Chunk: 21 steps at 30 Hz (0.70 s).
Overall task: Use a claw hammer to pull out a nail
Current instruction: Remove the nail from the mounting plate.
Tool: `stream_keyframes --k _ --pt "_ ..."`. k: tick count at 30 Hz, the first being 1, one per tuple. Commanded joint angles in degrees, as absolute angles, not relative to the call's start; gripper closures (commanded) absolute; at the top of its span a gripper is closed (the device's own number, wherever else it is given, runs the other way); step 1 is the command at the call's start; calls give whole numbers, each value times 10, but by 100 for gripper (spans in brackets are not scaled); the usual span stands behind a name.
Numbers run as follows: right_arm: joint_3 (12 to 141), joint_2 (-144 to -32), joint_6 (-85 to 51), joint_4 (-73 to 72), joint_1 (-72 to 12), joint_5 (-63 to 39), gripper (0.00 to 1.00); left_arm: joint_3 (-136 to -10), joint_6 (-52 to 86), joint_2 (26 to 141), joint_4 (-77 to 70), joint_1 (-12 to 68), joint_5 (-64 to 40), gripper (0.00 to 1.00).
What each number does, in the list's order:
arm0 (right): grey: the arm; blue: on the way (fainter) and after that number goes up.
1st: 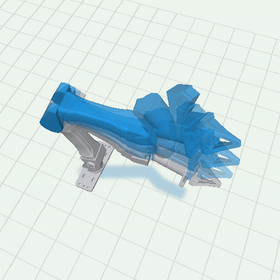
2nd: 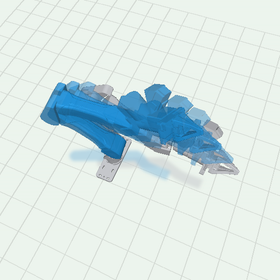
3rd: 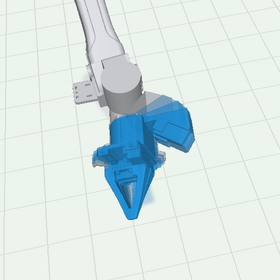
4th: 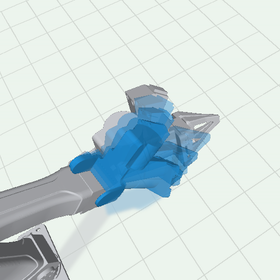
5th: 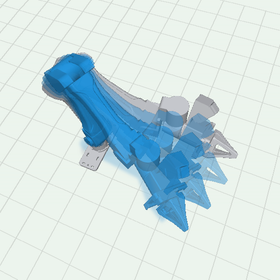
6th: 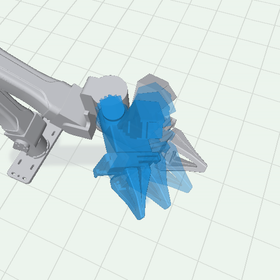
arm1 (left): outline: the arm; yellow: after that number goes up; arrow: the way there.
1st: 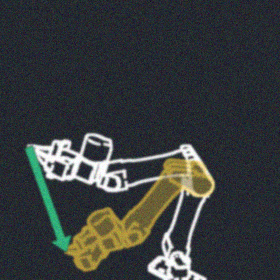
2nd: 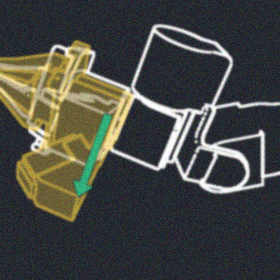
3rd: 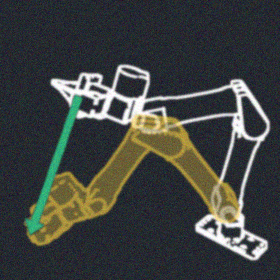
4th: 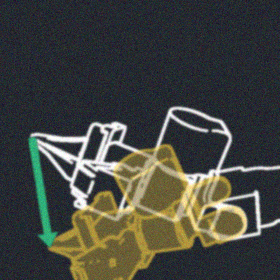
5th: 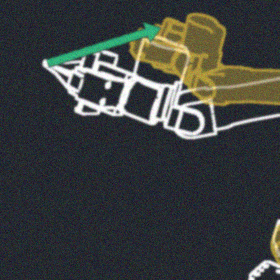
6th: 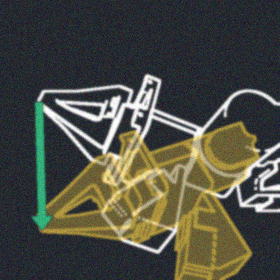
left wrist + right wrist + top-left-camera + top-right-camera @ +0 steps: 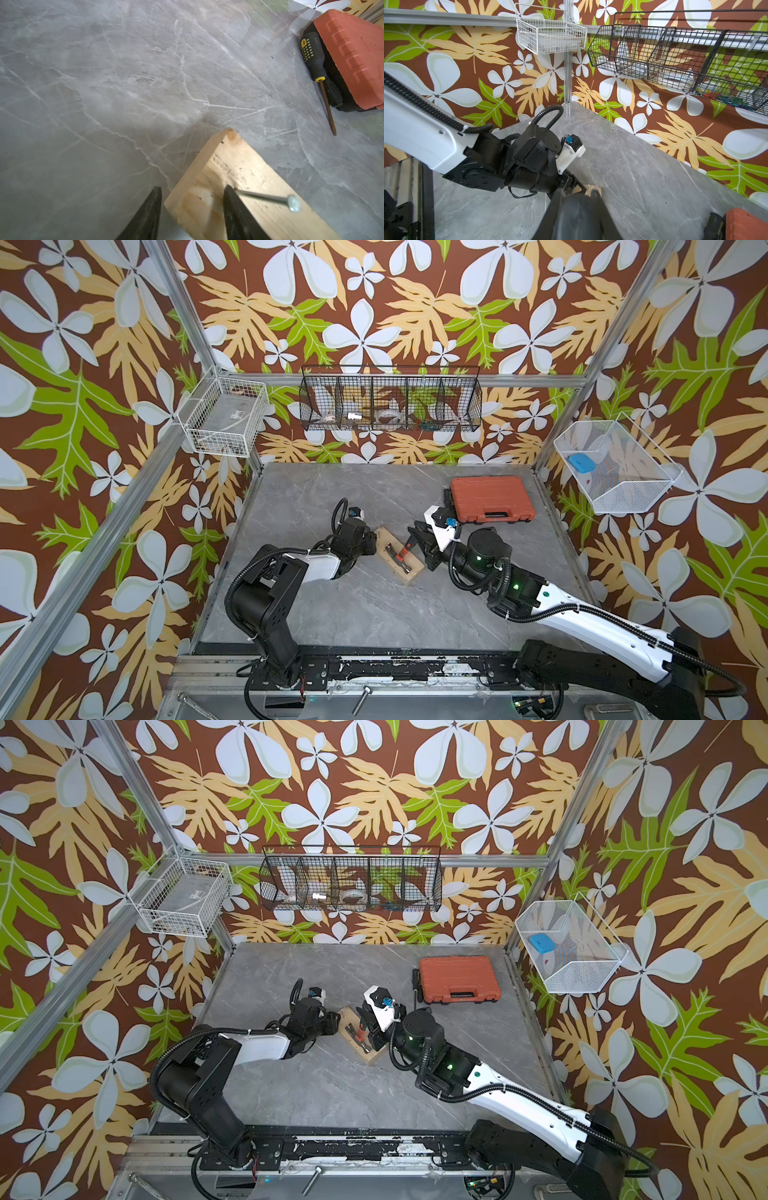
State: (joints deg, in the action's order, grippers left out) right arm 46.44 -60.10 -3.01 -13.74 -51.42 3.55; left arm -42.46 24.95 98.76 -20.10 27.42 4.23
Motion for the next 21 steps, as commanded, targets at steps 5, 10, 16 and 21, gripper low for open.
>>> stream_keyframes --k 5,10,16,21 --pt "467 -573 -36 -203 -515 47 100 -423 222 988 -36 272 66 51" --pt "468 -556 -36 -192 -515 52 100 -416 212 963 -46 272 48 51" --pt "471 -531 -38 -169 -515 59 100 -389 191 906 -78 272 33 51" --pt "472 -514 -38 -148 -515 66 100 -375 185 868 -98 272 30 51"
